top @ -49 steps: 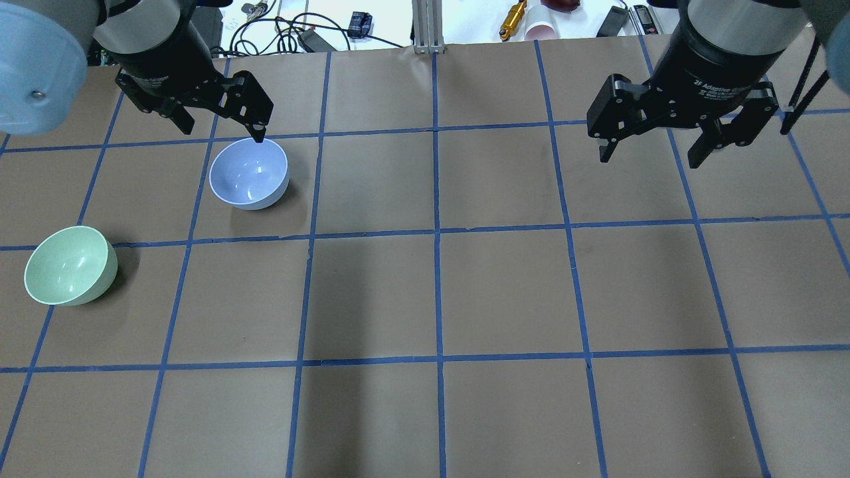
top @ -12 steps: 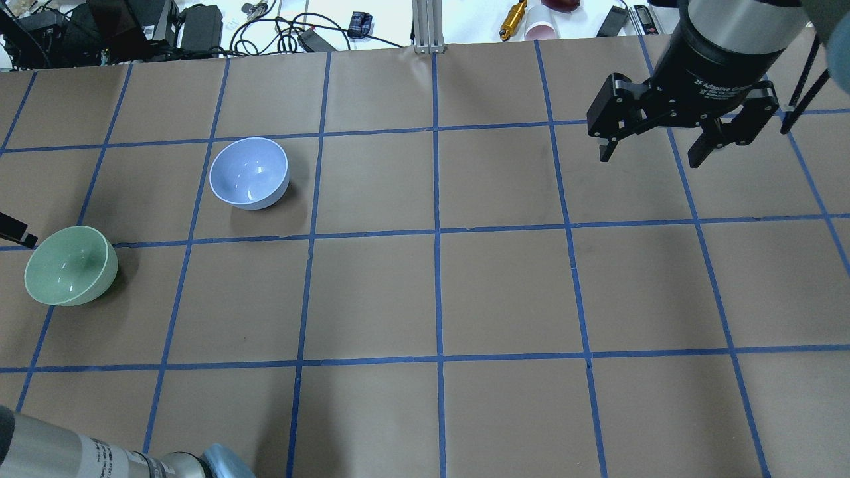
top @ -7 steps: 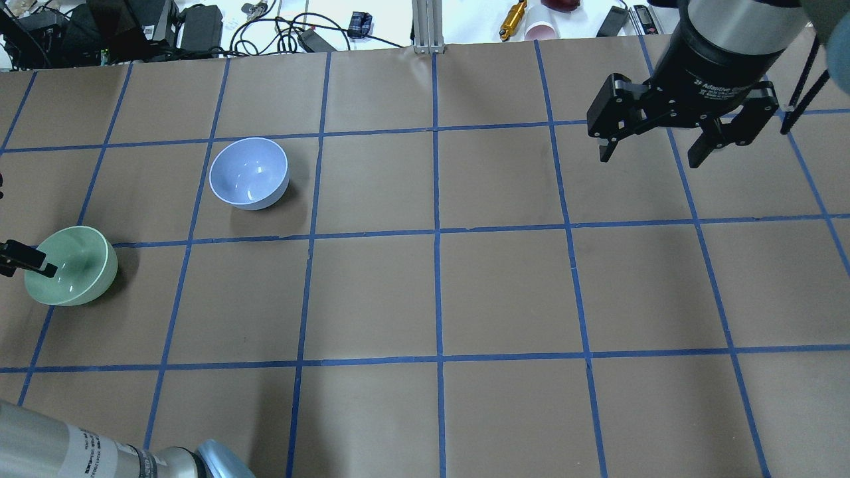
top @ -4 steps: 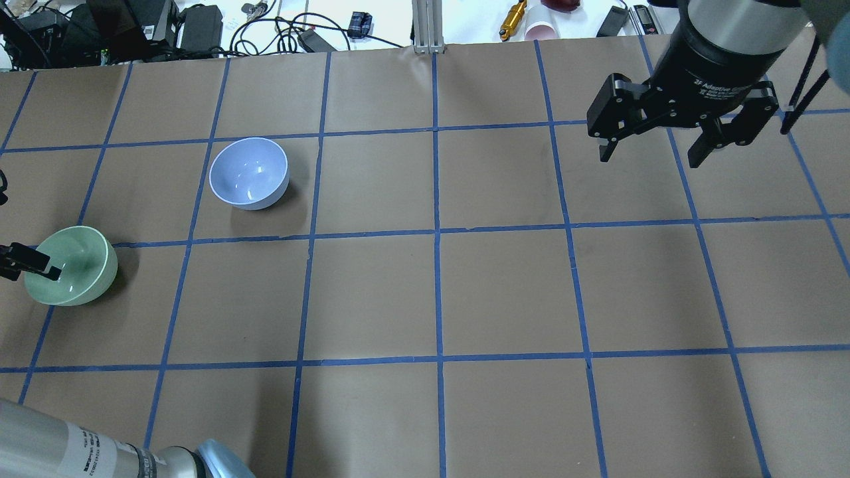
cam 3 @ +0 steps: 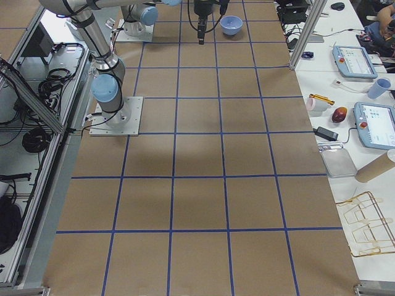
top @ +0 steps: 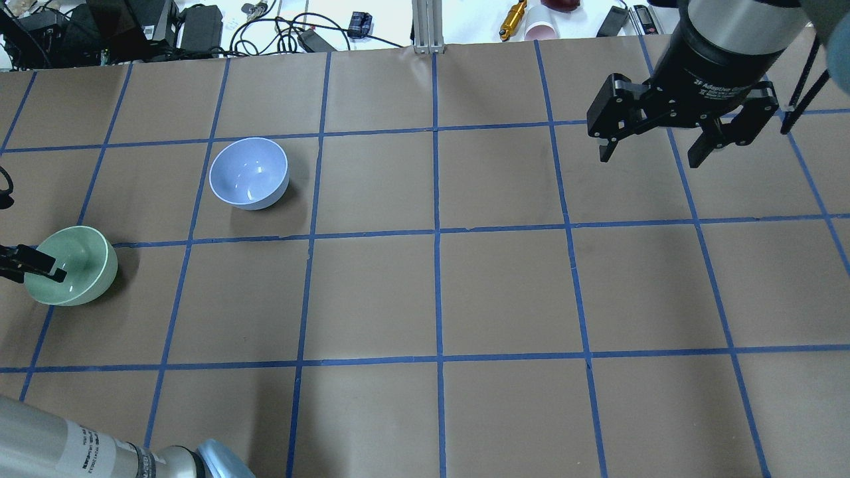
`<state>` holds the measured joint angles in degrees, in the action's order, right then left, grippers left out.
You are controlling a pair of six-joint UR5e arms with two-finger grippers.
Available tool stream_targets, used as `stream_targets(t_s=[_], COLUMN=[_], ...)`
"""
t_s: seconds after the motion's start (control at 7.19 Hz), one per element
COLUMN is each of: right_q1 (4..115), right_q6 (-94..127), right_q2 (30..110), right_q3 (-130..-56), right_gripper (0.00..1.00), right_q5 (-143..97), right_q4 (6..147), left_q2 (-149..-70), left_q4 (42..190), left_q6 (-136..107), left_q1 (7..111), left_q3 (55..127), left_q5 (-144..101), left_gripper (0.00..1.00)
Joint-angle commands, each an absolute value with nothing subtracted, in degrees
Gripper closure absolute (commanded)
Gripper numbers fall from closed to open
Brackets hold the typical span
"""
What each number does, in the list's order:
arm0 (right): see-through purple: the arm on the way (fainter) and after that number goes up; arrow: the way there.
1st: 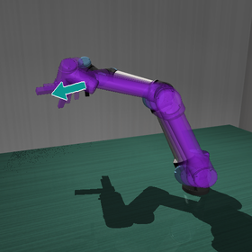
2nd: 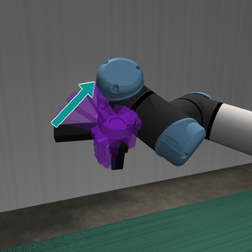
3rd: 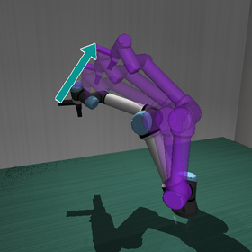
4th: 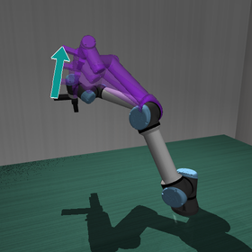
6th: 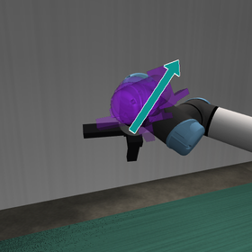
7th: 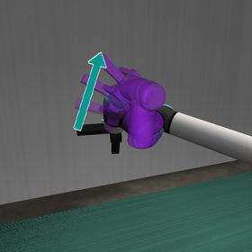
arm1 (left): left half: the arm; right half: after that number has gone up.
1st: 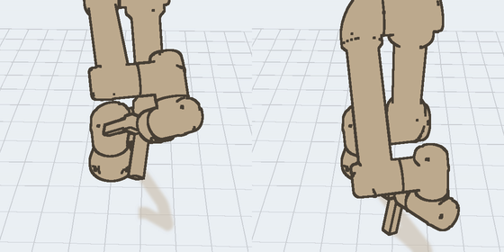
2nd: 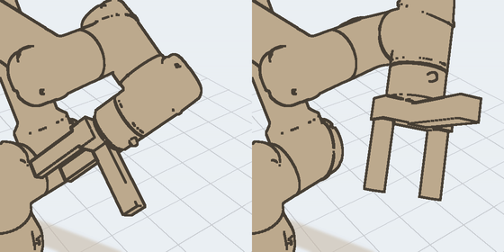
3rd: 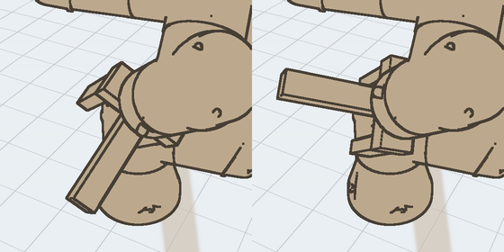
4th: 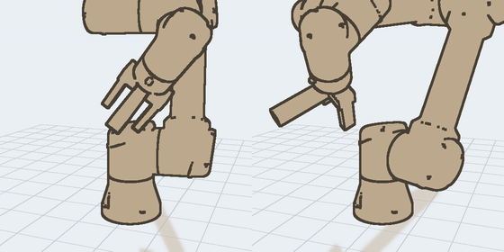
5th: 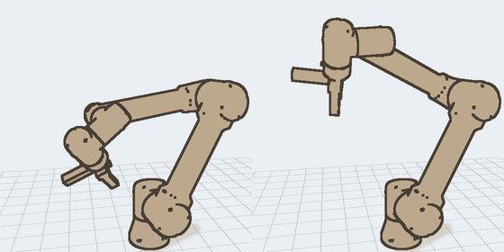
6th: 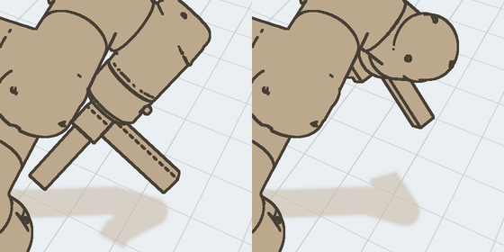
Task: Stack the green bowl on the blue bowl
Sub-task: 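Close the left gripper on the mint-green bowl's rim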
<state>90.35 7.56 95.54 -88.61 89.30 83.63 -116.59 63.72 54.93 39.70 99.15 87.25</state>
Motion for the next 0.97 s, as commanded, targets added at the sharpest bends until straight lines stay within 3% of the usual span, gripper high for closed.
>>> stream_targets(t_s=[0.0, 0.28, 0.42, 0.56, 0.7, 0.83], right_q1=[90.35, 90.35, 90.35, 90.35, 90.35, 90.35], right_q6=[7.56, 7.56, 7.56, 7.56, 7.56, 7.56], right_q2=[95.54, 95.54, 95.54, 95.54, 95.54, 95.54], right_q3=[-88.59, -88.59, -88.68, -88.59, -88.59, -88.59], right_gripper=[0.00, 0.00, 0.00, 0.00, 0.00, 0.00], right_q5=[89.30, 89.30, 89.30, 89.30, 89.30, 89.30], right_q4=[83.67, 83.58, 83.67, 83.67, 83.67, 83.67], left_q2=[-117.42, -117.51, -117.51, -117.60, -117.51, -117.51], left_q4=[63.72, 63.81, 63.81, 63.81, 63.81, 63.81], left_q6=[54.58, 54.23, 54.58, 54.93, 55.28, 55.28], left_q1=[39.64, 39.64, 39.64, 39.64, 39.64, 39.64], left_q3=[99.05, 99.14, 99.14, 99.14, 99.23, 99.14], left_q5=[87.28, 87.10, 86.58, 85.79, 85.69, 85.78], left_gripper=[0.00, 0.02, 0.25, 0.53, 0.62, 0.84])
